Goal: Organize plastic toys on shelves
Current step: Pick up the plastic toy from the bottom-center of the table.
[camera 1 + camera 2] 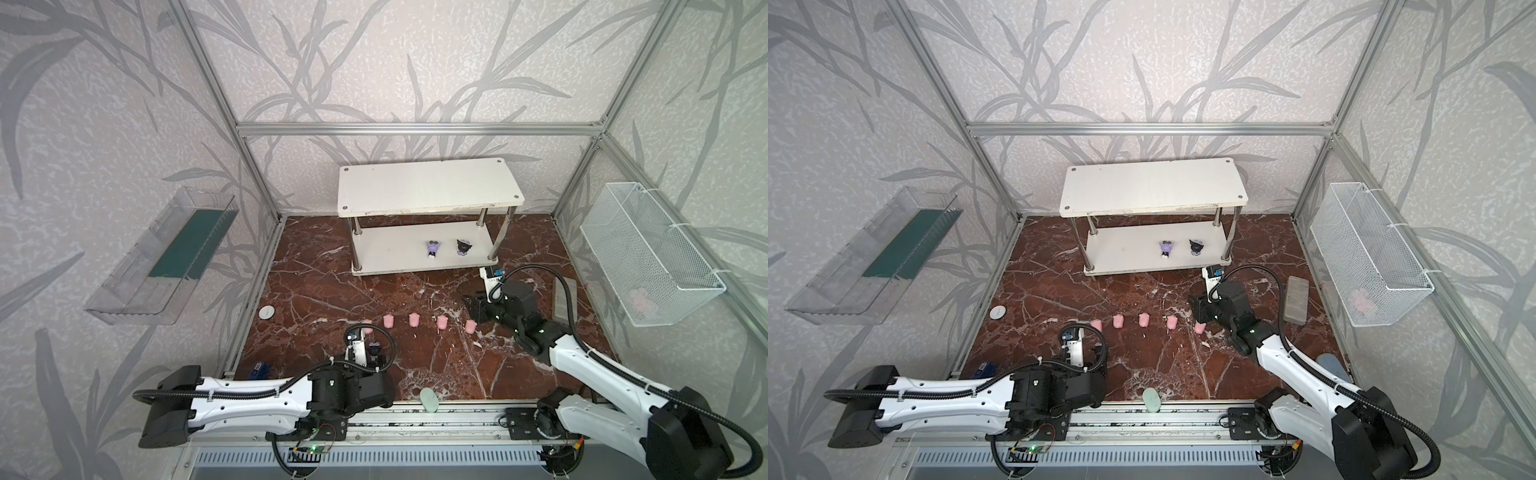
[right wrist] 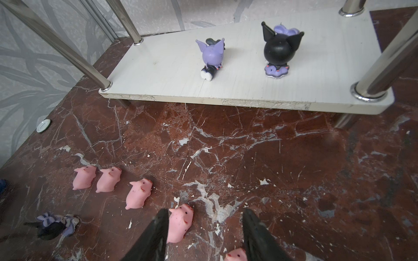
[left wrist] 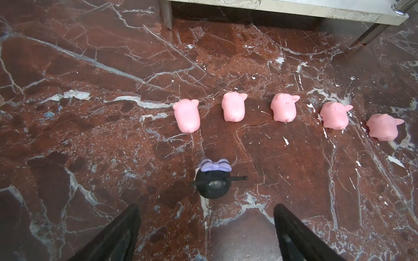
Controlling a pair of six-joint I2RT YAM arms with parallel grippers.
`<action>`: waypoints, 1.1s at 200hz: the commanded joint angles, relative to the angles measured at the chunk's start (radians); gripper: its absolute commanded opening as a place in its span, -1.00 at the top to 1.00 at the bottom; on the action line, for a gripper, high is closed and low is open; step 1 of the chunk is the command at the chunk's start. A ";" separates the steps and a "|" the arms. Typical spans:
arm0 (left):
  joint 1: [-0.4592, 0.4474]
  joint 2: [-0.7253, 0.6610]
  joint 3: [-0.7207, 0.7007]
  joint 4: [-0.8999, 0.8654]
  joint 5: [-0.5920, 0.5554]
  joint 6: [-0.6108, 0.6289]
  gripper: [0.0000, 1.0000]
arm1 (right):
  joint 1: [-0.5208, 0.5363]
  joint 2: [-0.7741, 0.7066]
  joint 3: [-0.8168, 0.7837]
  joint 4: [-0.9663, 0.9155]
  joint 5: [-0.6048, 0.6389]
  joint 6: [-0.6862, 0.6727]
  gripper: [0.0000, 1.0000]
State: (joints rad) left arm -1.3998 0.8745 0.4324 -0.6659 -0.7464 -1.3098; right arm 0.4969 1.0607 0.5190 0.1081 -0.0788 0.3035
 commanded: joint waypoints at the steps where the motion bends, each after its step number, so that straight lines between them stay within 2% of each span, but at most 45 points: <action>1: 0.000 -0.025 -0.032 0.022 0.014 -0.011 -0.81 | 0.005 -0.010 -0.011 0.023 0.004 0.005 -0.10; 61: 0.015 0.107 -0.006 0.076 0.072 0.065 -0.88 | 0.004 -0.005 -0.014 0.024 0.010 0.008 -0.11; 137: 0.173 0.149 -0.050 0.211 0.208 0.192 -0.89 | 0.003 0.008 -0.010 0.025 0.020 0.003 -0.12; 187: 0.212 0.214 -0.035 0.244 0.242 0.229 -0.89 | 0.003 0.028 -0.007 0.034 0.018 0.005 -0.11; 220: 0.229 0.237 -0.030 0.269 0.257 0.257 -0.79 | 0.003 0.033 -0.008 0.039 0.019 0.005 -0.11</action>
State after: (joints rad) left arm -1.1824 1.1034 0.3969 -0.4187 -0.4915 -1.0847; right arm 0.4969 1.0874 0.5129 0.1162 -0.0685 0.3061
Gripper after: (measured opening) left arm 0.912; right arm 0.558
